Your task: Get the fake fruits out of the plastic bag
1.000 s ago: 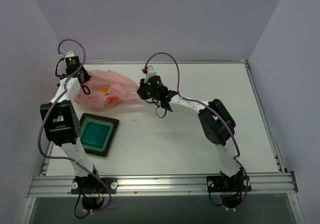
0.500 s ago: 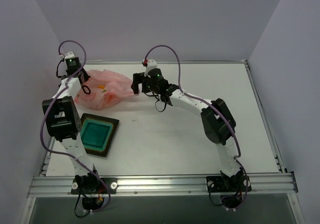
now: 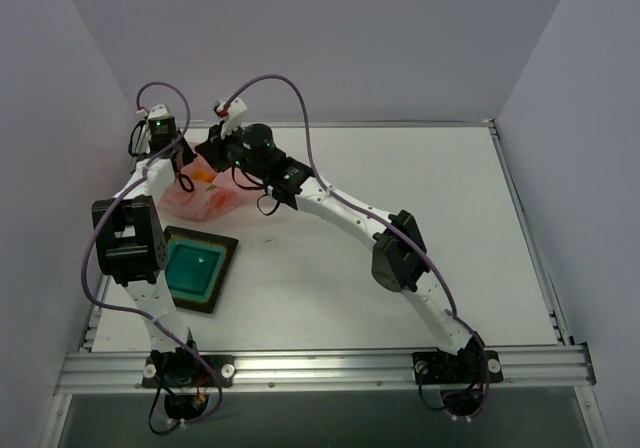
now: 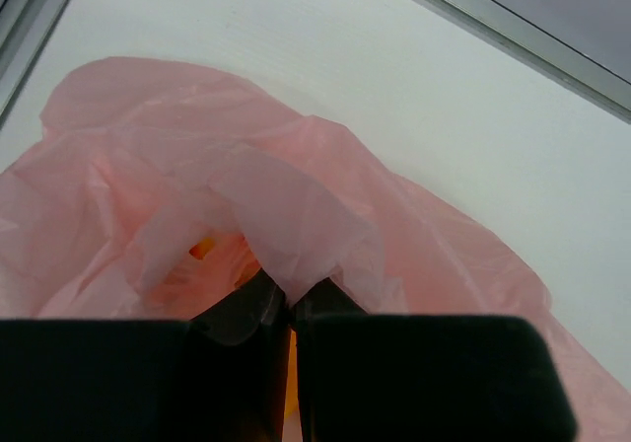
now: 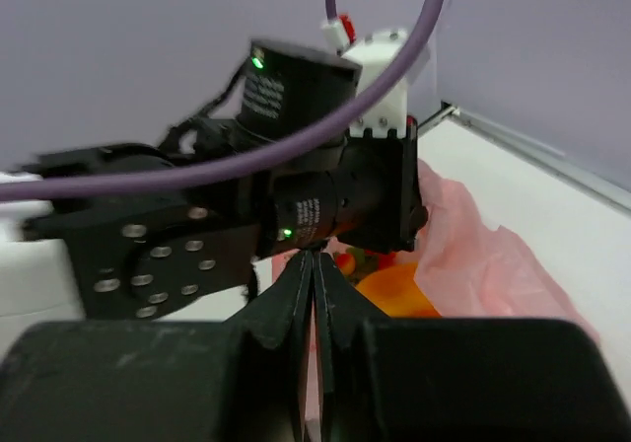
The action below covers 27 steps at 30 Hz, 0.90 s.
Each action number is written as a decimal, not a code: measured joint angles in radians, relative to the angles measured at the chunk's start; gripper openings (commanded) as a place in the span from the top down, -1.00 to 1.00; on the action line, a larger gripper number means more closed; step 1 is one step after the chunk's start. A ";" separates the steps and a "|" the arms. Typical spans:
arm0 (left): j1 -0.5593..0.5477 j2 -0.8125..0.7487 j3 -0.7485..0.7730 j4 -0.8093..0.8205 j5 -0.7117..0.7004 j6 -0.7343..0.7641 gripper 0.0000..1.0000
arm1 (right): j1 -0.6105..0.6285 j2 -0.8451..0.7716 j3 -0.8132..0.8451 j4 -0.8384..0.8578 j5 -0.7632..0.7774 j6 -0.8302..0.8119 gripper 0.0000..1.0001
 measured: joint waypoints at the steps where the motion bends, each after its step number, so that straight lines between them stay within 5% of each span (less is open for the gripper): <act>1: -0.007 -0.010 -0.010 0.000 0.004 0.000 0.95 | 0.002 0.055 0.051 -0.009 -0.011 -0.006 1.00; 4: -0.015 -0.045 -0.037 0.002 0.010 -0.001 0.95 | -0.008 0.211 0.159 -0.038 -0.042 -0.016 1.00; 8: -0.010 -0.068 -0.041 0.010 0.019 -0.007 0.95 | -0.018 0.286 0.087 -0.071 -0.050 -0.019 1.00; 21: -0.064 -0.002 0.056 0.007 0.080 -0.045 0.95 | 0.011 0.129 -0.481 0.153 0.030 0.053 1.00; 25: -0.102 0.052 0.122 -0.001 0.088 -0.043 0.95 | 0.042 0.095 -0.534 0.196 0.054 0.082 0.98; 27: -0.115 0.061 0.133 -0.002 0.097 -0.038 0.95 | 0.056 0.085 -0.539 0.200 0.066 0.089 0.80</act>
